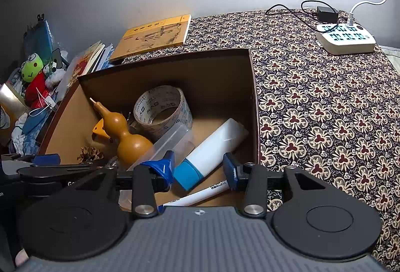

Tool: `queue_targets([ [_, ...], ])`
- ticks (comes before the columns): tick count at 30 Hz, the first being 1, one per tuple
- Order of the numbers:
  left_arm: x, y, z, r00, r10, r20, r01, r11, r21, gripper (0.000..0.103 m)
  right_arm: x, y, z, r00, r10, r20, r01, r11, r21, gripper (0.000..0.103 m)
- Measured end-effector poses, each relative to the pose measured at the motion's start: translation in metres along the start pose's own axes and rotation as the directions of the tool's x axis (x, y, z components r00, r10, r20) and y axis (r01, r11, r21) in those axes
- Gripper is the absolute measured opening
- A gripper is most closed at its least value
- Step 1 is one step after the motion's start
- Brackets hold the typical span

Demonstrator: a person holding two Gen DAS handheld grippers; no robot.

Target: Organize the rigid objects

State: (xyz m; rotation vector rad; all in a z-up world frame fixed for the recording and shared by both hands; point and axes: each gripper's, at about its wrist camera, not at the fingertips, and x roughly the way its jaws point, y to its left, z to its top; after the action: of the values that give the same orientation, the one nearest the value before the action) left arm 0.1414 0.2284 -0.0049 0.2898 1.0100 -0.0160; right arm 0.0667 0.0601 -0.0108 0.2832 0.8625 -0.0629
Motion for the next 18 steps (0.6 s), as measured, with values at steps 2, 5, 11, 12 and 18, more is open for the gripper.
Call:
queue_targets([
  [2, 0.0004, 0.0006, -0.0002, 1.0, 0.0, -0.002, 0.0, 1.0, -0.001, 0.077, 0.0002, 0.0, -0.0001, 1.0, -0.001, -0.001, 0.001, 1.0, 0.001, 0.027],
  [5, 0.0014, 0.001, -0.0005, 1.0, 0.0, -0.005, 0.0, 1.0, -0.004, 0.077, 0.0005, -0.0002, -0.0002, 1.0, -0.003, 0.001, 0.003, 1.0, -0.001, 0.027],
  [11, 0.0003, 0.001, 0.0002, 1.0, 0.006, 0.007, -0.006, 1.0, -0.009, 0.077, 0.0006, -0.0002, 0.0003, 1.0, -0.004, 0.004, 0.004, 1.0, -0.006, 0.027],
  [12, 0.0001, 0.0013, 0.0005, 1.0, 0.006, 0.008, -0.006, 1.0, -0.01, 0.077, 0.0007, -0.0002, 0.0003, 1.0, -0.004, 0.004, 0.004, 1.0, -0.006, 0.027],
  [18, 0.0006, 0.0008, 0.0006, 1.0, 0.0, 0.006, 0.0, 1.0, -0.003, 0.077, 0.0011, 0.0001, 0.0003, 1.0, -0.004, 0.003, 0.004, 1.0, -0.011, 0.027],
])
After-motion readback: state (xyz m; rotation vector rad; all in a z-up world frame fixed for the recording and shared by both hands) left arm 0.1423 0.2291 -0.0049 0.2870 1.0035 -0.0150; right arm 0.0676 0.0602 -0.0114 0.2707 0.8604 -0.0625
